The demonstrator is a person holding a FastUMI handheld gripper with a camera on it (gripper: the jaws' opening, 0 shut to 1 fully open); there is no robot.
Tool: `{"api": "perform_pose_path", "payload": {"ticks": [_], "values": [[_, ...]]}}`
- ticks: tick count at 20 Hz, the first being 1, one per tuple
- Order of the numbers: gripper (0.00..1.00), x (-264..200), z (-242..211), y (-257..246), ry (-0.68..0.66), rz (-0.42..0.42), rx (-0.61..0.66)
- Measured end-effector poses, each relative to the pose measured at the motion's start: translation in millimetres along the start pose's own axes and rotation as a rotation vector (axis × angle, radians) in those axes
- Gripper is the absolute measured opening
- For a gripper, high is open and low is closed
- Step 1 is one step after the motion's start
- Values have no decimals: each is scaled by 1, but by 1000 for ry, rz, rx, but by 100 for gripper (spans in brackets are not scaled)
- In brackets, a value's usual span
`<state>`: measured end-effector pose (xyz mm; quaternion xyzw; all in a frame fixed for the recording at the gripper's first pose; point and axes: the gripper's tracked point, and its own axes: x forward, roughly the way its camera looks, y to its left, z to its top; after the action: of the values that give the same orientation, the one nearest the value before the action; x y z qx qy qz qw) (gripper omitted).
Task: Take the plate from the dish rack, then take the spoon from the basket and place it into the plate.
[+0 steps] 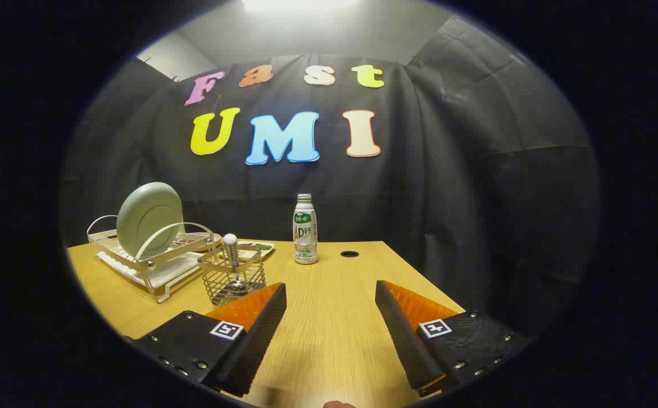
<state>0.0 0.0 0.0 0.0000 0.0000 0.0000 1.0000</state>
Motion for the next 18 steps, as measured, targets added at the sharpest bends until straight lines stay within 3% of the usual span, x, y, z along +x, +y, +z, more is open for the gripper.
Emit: {"api": "perform_pose_path", "payload": {"ticks": [2,7,14,18], "values": [[97,19,6,-4,1,-10,10],[97,39,75,-9,-77,-23,-17],[97,10,189,14,-101,-47,-24],[97,-4,227,53,-73,-23,-19]]}}
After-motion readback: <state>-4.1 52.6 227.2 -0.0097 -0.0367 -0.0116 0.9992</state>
